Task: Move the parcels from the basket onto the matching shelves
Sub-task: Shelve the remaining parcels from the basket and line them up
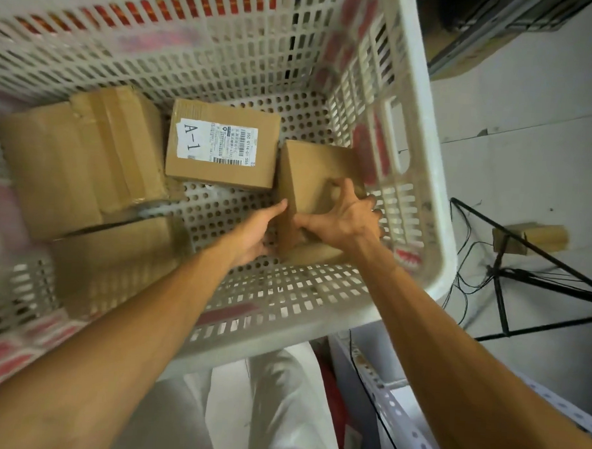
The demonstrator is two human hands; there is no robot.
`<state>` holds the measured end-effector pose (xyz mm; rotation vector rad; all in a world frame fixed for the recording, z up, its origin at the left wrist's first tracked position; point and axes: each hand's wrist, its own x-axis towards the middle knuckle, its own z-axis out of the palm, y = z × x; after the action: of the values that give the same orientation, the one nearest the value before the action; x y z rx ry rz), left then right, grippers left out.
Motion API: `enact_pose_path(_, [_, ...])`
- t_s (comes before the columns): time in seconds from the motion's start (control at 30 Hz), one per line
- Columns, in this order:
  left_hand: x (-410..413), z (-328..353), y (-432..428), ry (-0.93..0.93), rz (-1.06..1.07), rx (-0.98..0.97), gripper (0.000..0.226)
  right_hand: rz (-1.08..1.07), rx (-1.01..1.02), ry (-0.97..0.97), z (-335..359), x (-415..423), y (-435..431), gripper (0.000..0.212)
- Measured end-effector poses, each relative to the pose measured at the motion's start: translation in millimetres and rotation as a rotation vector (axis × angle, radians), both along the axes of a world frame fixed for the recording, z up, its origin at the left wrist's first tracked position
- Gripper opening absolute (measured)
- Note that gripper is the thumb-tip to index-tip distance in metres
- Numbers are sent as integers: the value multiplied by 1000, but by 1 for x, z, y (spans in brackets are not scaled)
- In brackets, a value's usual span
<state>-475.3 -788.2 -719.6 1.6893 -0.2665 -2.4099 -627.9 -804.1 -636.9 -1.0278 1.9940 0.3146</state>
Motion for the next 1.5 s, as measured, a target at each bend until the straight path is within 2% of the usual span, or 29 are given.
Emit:
enact_pose_path(0.13, [4,19,2,54,93,38,39,-5,-17,-85,18,-7,-8,100])
enact_pose_path(0.3, [-3,54,6,119,220,98,67,5,-39,-137,46,-11,-16,95])
enact_pose_path(0.53, [-6,91,11,135,234,58,64,86,-3,-7,84,-10,-18,97])
enact_pose_path(0.6, [-5,104,6,121,232,24,54,62,-4,7,97,-8,-23,101])
enact_pose_path(0.7, [-1,122,-7,69,240,-64,36,-31,-82,-121,111,-8,-25,103])
enact_pose_path(0.8, [12,142,-24,-22,244,-259,27,-120,-225,-327,119,-5,-20,84])
enact_pose_path(0.9, [36,165,-34,-69,266,-379,42,-146,-290,-480,127,7,-15,76])
enact_pose_path(1.03, [70,187,-24,-99,315,-465,66,-90,-311,-708,139,34,-8,88])
enact_pose_path(1.13, [96,201,-10,-180,351,-568,77,-94,-336,-895,149,54,2,78])
enact_pose_path(1.23, [114,218,10,-258,329,-650,67,-123,-329,-929,162,77,7,73])
enact_pose_path(1.33, [132,234,31,-304,359,-691,62,-57,-347,-913,173,100,17,66])
enact_pose_path(1.43, [153,248,53,-320,411,-712,51,-32,-373,-912,184,113,30,71])
enact_pose_path(1.5, [165,260,66,-380,405,-814,45,-34,-405,-939,197,122,37,69])
